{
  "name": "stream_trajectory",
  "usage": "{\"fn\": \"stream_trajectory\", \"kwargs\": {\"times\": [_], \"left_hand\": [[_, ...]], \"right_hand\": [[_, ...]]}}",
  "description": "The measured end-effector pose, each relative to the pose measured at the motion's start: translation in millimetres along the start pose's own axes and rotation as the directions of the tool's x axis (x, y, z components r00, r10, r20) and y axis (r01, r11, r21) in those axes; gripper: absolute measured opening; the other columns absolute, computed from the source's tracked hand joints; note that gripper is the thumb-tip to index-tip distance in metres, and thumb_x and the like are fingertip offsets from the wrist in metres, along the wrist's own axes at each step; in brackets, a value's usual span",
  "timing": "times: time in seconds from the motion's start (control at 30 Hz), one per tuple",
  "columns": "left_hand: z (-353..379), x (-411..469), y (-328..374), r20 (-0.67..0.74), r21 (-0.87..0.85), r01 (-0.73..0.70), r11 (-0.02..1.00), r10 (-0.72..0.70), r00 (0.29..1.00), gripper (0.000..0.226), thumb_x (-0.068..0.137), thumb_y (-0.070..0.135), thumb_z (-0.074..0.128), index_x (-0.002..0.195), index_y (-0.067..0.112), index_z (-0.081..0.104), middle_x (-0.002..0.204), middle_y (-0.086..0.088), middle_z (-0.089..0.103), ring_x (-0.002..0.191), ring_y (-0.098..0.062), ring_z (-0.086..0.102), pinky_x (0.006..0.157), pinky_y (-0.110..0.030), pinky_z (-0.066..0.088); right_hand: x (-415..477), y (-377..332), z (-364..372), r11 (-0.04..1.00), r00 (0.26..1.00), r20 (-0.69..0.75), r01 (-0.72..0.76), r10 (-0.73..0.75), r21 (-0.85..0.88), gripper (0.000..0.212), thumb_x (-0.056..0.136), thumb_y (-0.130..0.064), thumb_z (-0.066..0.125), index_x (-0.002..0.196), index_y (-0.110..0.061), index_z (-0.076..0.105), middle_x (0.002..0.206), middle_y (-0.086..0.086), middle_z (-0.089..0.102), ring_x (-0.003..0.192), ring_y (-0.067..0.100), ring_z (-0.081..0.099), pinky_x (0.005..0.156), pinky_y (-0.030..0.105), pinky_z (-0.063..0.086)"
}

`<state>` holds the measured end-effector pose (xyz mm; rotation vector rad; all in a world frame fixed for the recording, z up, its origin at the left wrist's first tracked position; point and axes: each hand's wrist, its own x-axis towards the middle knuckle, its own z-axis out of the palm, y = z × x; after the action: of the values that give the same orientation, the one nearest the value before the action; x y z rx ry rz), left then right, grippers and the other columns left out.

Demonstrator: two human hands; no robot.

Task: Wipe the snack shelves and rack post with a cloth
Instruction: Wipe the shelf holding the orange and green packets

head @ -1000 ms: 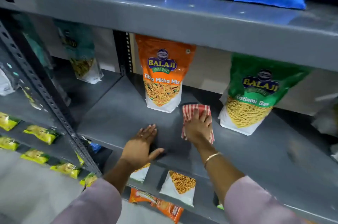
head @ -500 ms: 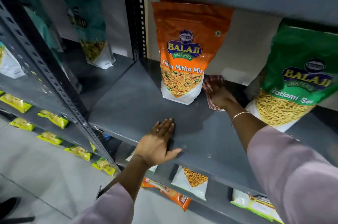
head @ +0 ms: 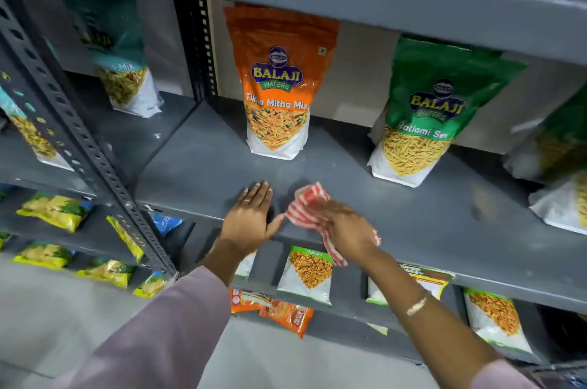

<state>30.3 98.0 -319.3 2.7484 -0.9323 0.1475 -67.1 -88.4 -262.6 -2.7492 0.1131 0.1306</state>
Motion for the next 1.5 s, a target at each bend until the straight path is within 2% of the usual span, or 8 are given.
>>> {"fn": "stream_trajectory", "kwargs": {"times": [0.2, 0.3, 0.47, 0.67, 0.83, 1.1, 1.33, 1.5], "left_hand": [[5, -7, 0, -0.017, -0.045, 0.035, 0.998, -0.036, 0.999, 0.069, 0.091, 0.051, 0.026, 0.119, -0.003, 0.058, 0.124, -0.02, 0.058, 0.113, -0.035, 0.055, 0.101, -0.04, 0.024], [3, -7, 2, -0.029, -0.043, 0.045, 0.998, -0.046, 0.999, 0.07, 0.086, 0.049, 0.024, 0.126, -0.001, 0.053, 0.133, -0.017, 0.051, 0.123, -0.032, 0.047, 0.107, -0.037, 0.019], [1, -8, 3, -0.054, 0.027, 0.052, 0.998, -0.051, 0.997, 0.083, 0.08, 0.054, 0.003, 0.142, 0.007, 0.032, 0.15, -0.009, 0.028, 0.138, -0.022, 0.021, 0.112, -0.031, 0.001], [3, -9, 0, -0.042, 0.071, 0.04, 0.997, -0.037, 0.998, 0.072, 0.09, 0.053, 0.01, 0.144, 0.008, 0.027, 0.152, -0.007, 0.024, 0.139, -0.02, 0.017, 0.113, -0.033, 0.004], [5, -7, 0, -0.04, -0.012, 0.041, 0.999, -0.042, 0.998, 0.068, 0.087, 0.046, 0.021, 0.13, 0.002, 0.05, 0.137, -0.014, 0.048, 0.127, -0.028, 0.042, 0.108, -0.037, 0.018], [7, -6, 0, -0.116, -0.036, 0.02, 0.999, -0.024, 0.993, 0.06, 0.085, 0.035, 0.032, 0.118, -0.007, 0.058, 0.125, -0.023, 0.056, 0.113, -0.038, 0.054, 0.105, -0.034, 0.016], [3, -9, 1, -0.061, -0.059, 0.031, 0.998, -0.034, 0.998, 0.058, 0.085, 0.034, 0.032, 0.118, -0.005, 0.059, 0.124, -0.021, 0.057, 0.115, -0.036, 0.054, 0.104, -0.039, 0.024], [3, -8, 0, -0.008, -0.086, 0.042, 0.995, -0.043, 0.999, 0.06, 0.083, 0.035, 0.031, 0.117, -0.004, 0.06, 0.124, -0.021, 0.058, 0.115, -0.034, 0.054, 0.1, -0.047, 0.036]], "right_hand": [[-16, 4, -63, 0.802, 0.996, 0.06, -0.086, 0.063, 0.591, 0.039, 0.094, 0.006, 0.048, 0.126, -0.014, 0.058, 0.11, -0.007, 0.069, 0.083, -0.02, 0.064, 0.089, 0.01, 0.051], [13, 10, -34, 0.914, 0.944, -0.129, -0.251, 0.304, 0.318, 0.047, 0.096, -0.004, 0.041, 0.14, -0.018, 0.045, 0.133, 0.014, 0.061, 0.121, 0.028, 0.059, 0.101, 0.035, 0.046], [9, -25, 30, 0.934, 0.954, -0.107, -0.296, 0.279, -0.199, 0.052, 0.101, -0.03, 0.033, 0.151, -0.028, 0.017, 0.163, 0.004, 0.005, 0.148, 0.036, 0.007, 0.117, 0.05, 0.022], [-45, -1, 35, 0.939, 0.984, -0.172, -0.096, 0.04, -0.33, 0.06, 0.062, -0.006, 0.082, 0.116, -0.028, 0.067, 0.126, 0.003, 0.068, 0.098, 0.034, 0.067, 0.07, 0.042, 0.057], [-19, 21, -1, 0.786, 0.791, -0.191, -0.606, 0.581, -0.123, 0.059, 0.089, -0.015, 0.054, 0.144, -0.024, 0.036, 0.157, 0.008, 0.024, 0.135, 0.041, 0.028, 0.107, 0.049, 0.037], [21, 0, 10, 0.958, 0.971, -0.029, -0.239, 0.238, -0.16, 0.055, 0.101, -0.04, 0.023, 0.152, -0.032, 0.005, 0.163, -0.003, -0.006, 0.15, 0.027, -0.008, 0.122, 0.046, 0.009], [-11, 73, -10, 0.595, 0.595, -0.165, -0.802, 0.786, -0.057, 0.061, 0.099, -0.031, 0.03, 0.153, -0.028, 0.001, 0.163, 0.003, -0.009, 0.149, 0.036, -0.003, 0.12, 0.052, 0.009], [16, -3, 21, 0.861, 0.889, -0.106, -0.457, 0.445, -0.222, 0.059, 0.1, -0.033, 0.026, 0.153, -0.027, 0.0, 0.162, 0.005, -0.011, 0.149, 0.033, -0.008, 0.122, 0.05, 0.01]]}}
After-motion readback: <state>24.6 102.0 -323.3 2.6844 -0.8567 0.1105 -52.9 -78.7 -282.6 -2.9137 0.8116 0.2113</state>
